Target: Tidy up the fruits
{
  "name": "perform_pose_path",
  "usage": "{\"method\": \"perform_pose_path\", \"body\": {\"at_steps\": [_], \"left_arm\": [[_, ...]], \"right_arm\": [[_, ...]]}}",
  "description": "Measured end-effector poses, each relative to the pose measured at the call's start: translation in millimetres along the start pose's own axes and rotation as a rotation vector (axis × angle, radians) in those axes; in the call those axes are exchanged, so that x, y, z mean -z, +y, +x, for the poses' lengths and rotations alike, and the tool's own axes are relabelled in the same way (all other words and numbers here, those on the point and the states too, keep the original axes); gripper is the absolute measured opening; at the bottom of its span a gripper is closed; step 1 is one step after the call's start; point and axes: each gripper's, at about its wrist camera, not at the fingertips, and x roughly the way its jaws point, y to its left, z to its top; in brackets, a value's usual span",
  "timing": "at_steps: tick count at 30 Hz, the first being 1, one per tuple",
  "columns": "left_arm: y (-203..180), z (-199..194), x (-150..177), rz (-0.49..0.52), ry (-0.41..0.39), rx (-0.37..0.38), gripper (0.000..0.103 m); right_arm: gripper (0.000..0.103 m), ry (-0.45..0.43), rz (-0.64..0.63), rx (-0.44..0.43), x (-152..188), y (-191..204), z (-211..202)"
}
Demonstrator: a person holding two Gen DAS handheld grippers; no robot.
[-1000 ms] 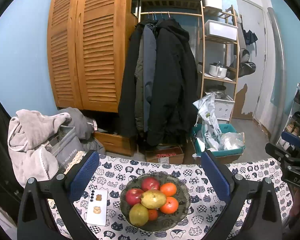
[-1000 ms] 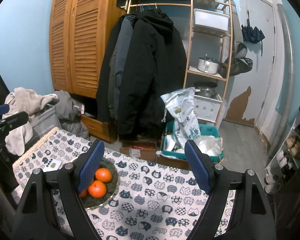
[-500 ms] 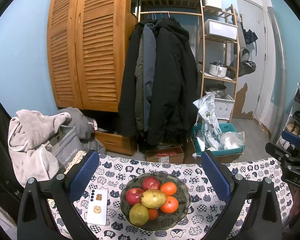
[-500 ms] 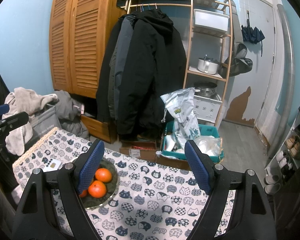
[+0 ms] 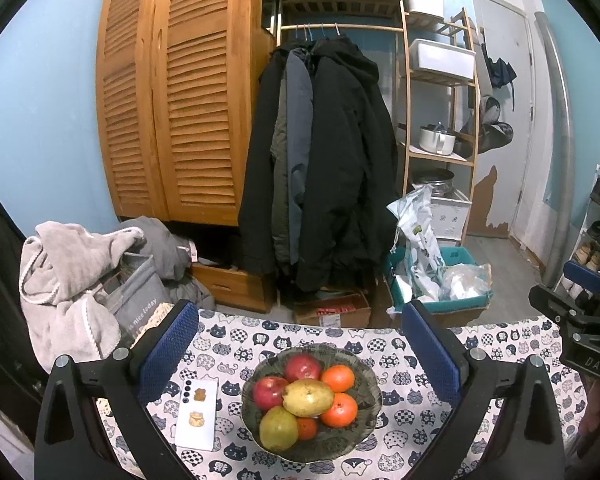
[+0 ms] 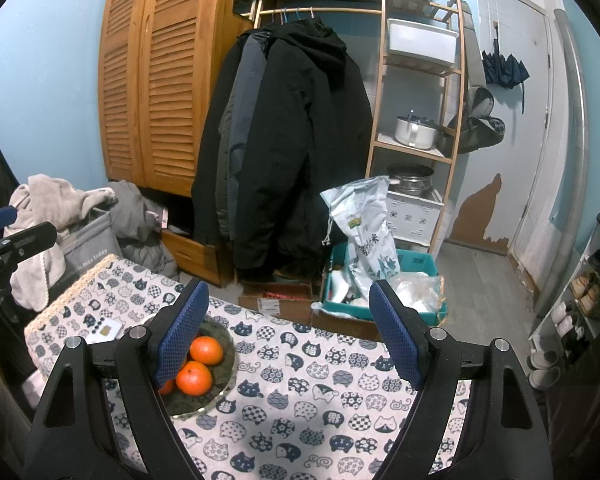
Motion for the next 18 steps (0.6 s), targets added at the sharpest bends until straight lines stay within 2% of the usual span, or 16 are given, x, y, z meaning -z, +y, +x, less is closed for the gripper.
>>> {"method": "perform_pose_path", "body": {"at_steps": [18], "left_arm": [[0.0,1.6,-5.5,-0.008,-0.004,-0.006,0.102]], "right_arm": [[0.081,-0.001,-0.001,0.000,0.4,0.1,-0.2]]}}
